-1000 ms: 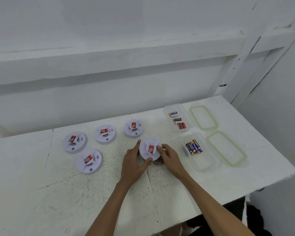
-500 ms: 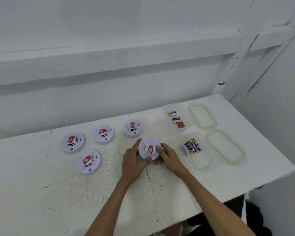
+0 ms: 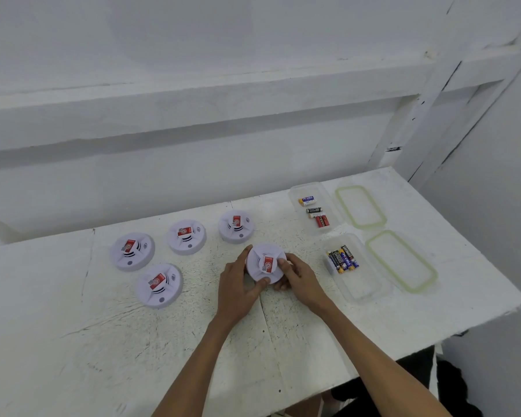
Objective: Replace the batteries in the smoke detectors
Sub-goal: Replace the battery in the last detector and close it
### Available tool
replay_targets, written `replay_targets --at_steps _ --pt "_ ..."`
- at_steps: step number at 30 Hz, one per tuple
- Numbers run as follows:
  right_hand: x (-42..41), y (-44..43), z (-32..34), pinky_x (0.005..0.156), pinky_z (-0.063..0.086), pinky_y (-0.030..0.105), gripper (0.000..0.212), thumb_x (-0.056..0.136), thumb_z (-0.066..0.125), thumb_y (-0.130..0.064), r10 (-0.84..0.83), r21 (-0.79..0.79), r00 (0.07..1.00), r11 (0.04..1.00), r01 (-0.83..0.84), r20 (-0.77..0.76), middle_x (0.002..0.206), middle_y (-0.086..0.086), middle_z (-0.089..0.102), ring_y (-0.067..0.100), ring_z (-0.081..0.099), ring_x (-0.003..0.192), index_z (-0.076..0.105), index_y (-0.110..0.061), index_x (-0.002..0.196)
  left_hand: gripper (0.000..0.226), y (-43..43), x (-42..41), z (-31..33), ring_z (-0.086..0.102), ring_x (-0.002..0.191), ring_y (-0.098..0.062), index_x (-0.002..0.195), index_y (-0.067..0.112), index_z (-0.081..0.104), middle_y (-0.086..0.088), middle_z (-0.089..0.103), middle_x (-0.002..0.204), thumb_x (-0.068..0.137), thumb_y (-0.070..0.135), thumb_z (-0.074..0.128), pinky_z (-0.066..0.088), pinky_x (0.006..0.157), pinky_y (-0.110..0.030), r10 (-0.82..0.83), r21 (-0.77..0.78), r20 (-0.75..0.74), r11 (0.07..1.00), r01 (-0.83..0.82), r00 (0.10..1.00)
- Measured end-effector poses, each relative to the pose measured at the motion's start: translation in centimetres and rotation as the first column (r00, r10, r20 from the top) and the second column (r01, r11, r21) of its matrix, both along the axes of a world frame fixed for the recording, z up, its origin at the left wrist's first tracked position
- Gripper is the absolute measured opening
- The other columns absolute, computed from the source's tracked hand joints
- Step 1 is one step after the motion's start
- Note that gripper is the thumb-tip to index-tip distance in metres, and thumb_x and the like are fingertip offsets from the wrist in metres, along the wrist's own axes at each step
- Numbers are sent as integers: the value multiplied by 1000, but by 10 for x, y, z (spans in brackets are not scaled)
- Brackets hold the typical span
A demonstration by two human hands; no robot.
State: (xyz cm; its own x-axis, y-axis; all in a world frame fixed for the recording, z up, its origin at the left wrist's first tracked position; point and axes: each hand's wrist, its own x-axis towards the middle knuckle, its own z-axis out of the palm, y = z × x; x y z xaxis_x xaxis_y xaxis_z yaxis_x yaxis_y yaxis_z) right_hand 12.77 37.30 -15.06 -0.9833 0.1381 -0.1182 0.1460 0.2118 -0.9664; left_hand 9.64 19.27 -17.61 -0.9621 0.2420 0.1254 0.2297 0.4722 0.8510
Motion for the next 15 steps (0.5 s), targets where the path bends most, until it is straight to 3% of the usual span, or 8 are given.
replay_targets --at_steps 5,7,10,12,15 --pt "0 0 0 63 58 29 28 104 48 -36 -8 -14 1000 1000 8 7 87 8 75 25 72 67 65 -17 116 70 -4 0 -2 56 115 -6 152 32 41 16 59 138 89 56 60 48 98 -32 -21 -29 -6 999 21 1000" --pt "0 0 -2 63 59 30 28 104 48 -36 -8 -14 1000 1000 8 12 86 10 75 28 72 67 65 -16 115 52 -6 1 3 56 110 -1 148 40 43 19 62 132 97 49 51 49 95 -30 -16 1 19 1000 16 1000" --pt "-1 0 -3 64 59 31 28 104 49 -36 -6 -19 1000 1000 6 15 85 11 74 30 72 68 65 -15 113 45 -5 1 10 55 107 1 144 51 40 25 63 125 100 49 47 47 91 -26 -12 -12 32 1000 12 999" --pt "-1 0 -4 65 60 33 29 104 49 -37 -7 -12 1000 1000 7 17 86 9 75 29 72 69 65 -15 114 51 -5 1 7 55 109 1 145 48 42 23 62 127 96 54 53 50 93 -30 -12 -26 36 1000 13 999" --pt "-1 0 -5 68 61 34 30 104 49 -38 -3 1 1000 1000 3 9 86 7 76 26 73 69 64 -17 118 77 -3 0 -3 56 115 -7 152 33 41 16 61 135 83 58 67 51 96 -35 7 -70 14 998 -6 1000"
